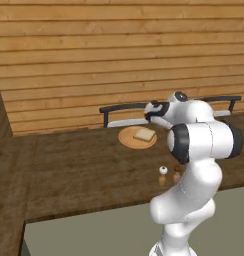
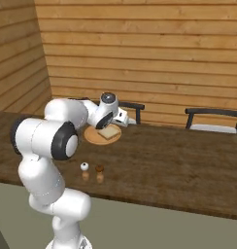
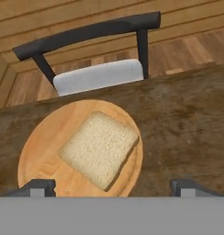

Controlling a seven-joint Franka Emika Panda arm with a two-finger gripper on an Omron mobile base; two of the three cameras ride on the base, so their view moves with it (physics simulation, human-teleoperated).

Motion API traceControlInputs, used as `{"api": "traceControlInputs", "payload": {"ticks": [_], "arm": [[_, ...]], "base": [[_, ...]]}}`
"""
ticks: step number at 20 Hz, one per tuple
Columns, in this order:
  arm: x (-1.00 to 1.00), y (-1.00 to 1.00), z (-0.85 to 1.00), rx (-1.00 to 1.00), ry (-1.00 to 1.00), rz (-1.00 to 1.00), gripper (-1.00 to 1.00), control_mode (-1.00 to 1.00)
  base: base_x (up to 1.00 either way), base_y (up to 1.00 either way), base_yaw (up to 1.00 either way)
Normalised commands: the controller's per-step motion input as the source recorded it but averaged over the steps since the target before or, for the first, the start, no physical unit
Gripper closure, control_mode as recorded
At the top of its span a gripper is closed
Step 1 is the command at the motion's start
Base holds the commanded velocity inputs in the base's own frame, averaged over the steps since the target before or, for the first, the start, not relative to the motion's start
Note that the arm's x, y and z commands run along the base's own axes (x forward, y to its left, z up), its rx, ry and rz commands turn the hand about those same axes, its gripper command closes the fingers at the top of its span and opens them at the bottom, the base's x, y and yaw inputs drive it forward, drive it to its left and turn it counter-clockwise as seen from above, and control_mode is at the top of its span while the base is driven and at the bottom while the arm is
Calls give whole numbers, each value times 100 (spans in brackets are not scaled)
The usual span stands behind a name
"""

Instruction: Start the toaster. Once the lever pops up, take the bread to the plate on the dining counter.

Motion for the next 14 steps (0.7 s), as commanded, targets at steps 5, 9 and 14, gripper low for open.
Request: {"api": "traceControlInputs", "payload": {"ticks": [5, 9, 14], "arm": [[-67, 0, 76, -8, 0, -7, -100, -100], [-66, 0, 84, -4, 0, -2, -100, -100], [-47, 0, 100, 0, 0, 0, -100, -100]], "base": [[0, 0, 0], [0, 0, 0], [0, 0, 0]]}}
